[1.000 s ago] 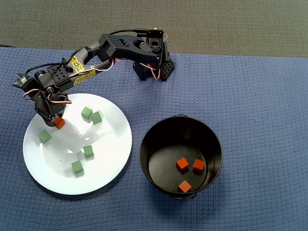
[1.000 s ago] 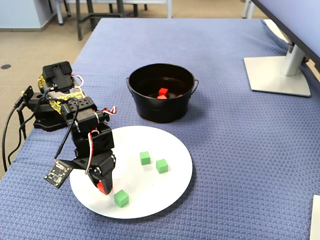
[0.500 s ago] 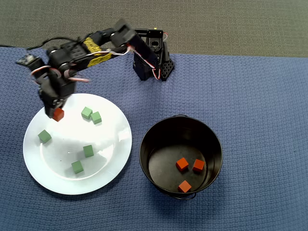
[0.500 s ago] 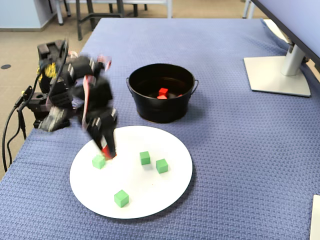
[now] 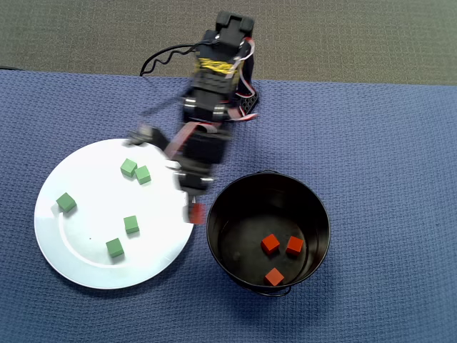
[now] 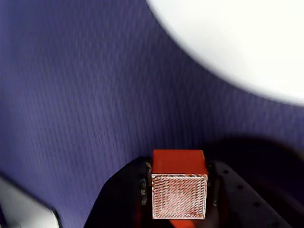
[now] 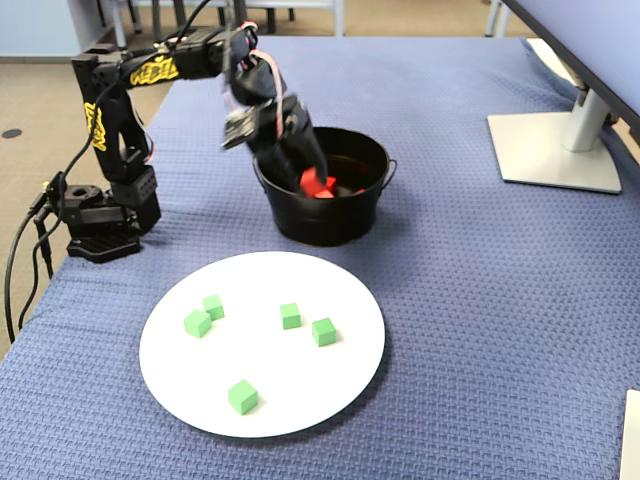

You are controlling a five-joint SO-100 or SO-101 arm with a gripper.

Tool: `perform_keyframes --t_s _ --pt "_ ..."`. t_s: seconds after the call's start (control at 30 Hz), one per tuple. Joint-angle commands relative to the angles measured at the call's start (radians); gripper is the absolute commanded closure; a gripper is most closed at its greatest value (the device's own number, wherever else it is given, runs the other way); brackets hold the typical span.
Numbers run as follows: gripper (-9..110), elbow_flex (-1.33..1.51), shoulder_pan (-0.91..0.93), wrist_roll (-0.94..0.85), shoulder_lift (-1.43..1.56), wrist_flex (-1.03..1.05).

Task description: Pick up the red cubes from the white plate and place them in the black recipient

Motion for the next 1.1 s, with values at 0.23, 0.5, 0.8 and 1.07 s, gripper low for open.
perform_keyframes --t_s 0.23,0.5,0.8,1.07 --pt "80 0.13 -0.175 0.051 0.233 -0.069" --pt "89 0.445 0.13 -0.107 0.554 -0.1" --pt "102 0.989 0.385 -0.201 0.851 -0.296" --pt "102 1.298 0.344 -0.164 1.046 -0.344"
